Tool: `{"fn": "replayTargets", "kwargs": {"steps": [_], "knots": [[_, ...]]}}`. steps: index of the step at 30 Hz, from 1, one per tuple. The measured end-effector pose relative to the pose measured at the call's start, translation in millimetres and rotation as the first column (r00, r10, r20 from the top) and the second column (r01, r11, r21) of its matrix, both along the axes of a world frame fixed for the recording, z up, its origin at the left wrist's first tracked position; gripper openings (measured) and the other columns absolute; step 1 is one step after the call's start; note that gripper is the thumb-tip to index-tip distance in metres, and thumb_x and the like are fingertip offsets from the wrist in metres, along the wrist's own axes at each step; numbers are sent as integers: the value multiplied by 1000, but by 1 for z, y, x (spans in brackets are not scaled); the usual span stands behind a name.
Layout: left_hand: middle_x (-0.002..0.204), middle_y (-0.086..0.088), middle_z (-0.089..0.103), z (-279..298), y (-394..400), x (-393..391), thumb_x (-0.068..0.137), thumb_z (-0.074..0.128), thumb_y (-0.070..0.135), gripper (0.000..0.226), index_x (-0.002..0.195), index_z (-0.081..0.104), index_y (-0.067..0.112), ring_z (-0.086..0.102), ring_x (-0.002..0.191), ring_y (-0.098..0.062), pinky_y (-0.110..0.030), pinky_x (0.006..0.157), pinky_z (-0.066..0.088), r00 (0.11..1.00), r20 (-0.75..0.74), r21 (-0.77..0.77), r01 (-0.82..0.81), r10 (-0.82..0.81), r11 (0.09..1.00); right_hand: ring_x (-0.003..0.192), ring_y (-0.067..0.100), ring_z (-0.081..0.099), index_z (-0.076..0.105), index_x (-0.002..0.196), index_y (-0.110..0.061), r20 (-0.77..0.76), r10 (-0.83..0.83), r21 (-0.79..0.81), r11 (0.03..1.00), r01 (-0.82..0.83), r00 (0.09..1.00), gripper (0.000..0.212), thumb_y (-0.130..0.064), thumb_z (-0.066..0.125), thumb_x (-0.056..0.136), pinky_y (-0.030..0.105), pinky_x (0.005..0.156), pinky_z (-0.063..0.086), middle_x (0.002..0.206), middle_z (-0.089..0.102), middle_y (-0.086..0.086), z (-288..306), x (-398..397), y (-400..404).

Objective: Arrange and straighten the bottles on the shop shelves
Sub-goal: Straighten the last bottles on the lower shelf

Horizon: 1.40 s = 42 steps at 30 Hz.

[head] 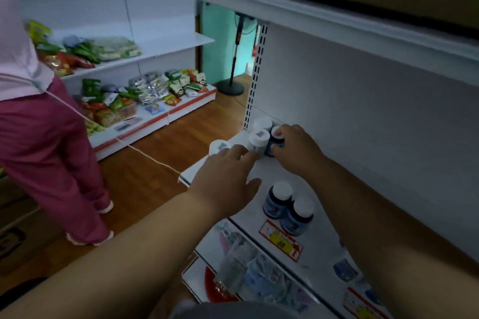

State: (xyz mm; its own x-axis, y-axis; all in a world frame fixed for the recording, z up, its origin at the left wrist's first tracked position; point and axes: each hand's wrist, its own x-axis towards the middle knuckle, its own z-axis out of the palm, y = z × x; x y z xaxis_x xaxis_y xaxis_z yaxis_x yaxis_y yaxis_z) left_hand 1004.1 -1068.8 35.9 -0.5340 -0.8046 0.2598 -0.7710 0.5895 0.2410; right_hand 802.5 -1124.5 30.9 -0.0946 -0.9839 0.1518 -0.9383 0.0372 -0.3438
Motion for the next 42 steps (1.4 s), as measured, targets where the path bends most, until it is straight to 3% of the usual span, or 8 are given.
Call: {"fn": "replayTargets", "kwargs": {"steps": [5, 13, 16, 20, 29, 33, 37, 42], "knots": [[130, 1, 52, 9, -74, 27, 91, 48, 48, 48, 134, 46, 27, 52, 112, -19, -40, 86, 50, 983, 36, -40, 181, -180, 983, 104, 34, 52, 51, 125, -14, -135, -68, 189, 977, 93, 988, 38, -17, 56, 87, 36, 85, 43, 123, 47, 17, -22, -12, -54], [129, 3, 52, -3, -122, 34, 89, 51, 49, 47, 131, 46, 28, 50, 113, -18, -38, 90, 49, 929, 68, 21, 363, -364, 931, 75, 25, 47, 45, 73, -14, -65, -296, 12, 955, 297, 953, 17, -17, 58, 82, 31, 62, 30, 83, 48, 9, -28, 0, -76], [127, 3, 53, -3, -128, 25, 89, 49, 49, 46, 129, 48, 26, 49, 113, -19, -37, 92, 47, 897, 66, 11, 438, -438, 899, 81, 29, 52, 51, 83, -7, 43, -390, 11, 921, 390, 920, 9, -16, 52, 86, 32, 65, 37, 92, 51, 12, -21, -4, -58], [127, 1, 53, -3, -123, 2, 90, 48, 48, 48, 133, 47, 26, 49, 114, -21, -38, 94, 44, 845, 19, -9, 535, -535, 845, 95, 28, 54, 54, 118, -5, 72, -441, -4, 897, 442, 895, 33, -25, 57, 91, 32, 78, 43, 111, 52, 14, 0, -15, 2], [136, -1, 46, -27, -54, -72, 85, 49, 61, 67, 140, 39, 24, 45, 120, -24, -40, 101, 37, 714, 11, 33, 700, -700, 714, 78, 16, 52, 56, 90, -14, 65, -534, -105, 837, 538, 843, 18, -30, 62, 84, 27, 63, 35, 87, 56, 2, 31, -21, 127], [140, -2, 41, -45, -28, -93, 76, 51, 71, 83, 142, 31, 25, 44, 122, -27, -43, 103, 34, 723, 149, 72, 672, -674, 737, 83, 16, 52, 57, 100, -17, 46, -547, -37, 835, 549, 836, 22, -32, 61, 84, 26, 66, 34, 94, 57, 1, 24, -28, 162], [121, -4, 53, -57, -22, -98, 78, 55, 59, 68, 134, 35, 25, 52, 107, -28, -42, 91, 37, 715, 333, 8, 650, -615, 760, 94, 19, 51, 56, 114, -16, 14, -500, 77, 864, 497, 866, 33, -33, 59, 87, 27, 75, 36, 107, 55, 3, 8, -24, 168], [117, -3, 54, -61, -21, -96, 79, 59, 46, 63, 132, 32, 27, 50, 105, -28, -44, 82, 34, 758, 369, -26, 587, -538, 809, 90, 23, 54, 55, 103, -12, -11, -406, 192, 896, 400, 914, 22, -27, 56, 88, 33, 75, 45, 100, 52, 5, -10, -8, 161]]}}
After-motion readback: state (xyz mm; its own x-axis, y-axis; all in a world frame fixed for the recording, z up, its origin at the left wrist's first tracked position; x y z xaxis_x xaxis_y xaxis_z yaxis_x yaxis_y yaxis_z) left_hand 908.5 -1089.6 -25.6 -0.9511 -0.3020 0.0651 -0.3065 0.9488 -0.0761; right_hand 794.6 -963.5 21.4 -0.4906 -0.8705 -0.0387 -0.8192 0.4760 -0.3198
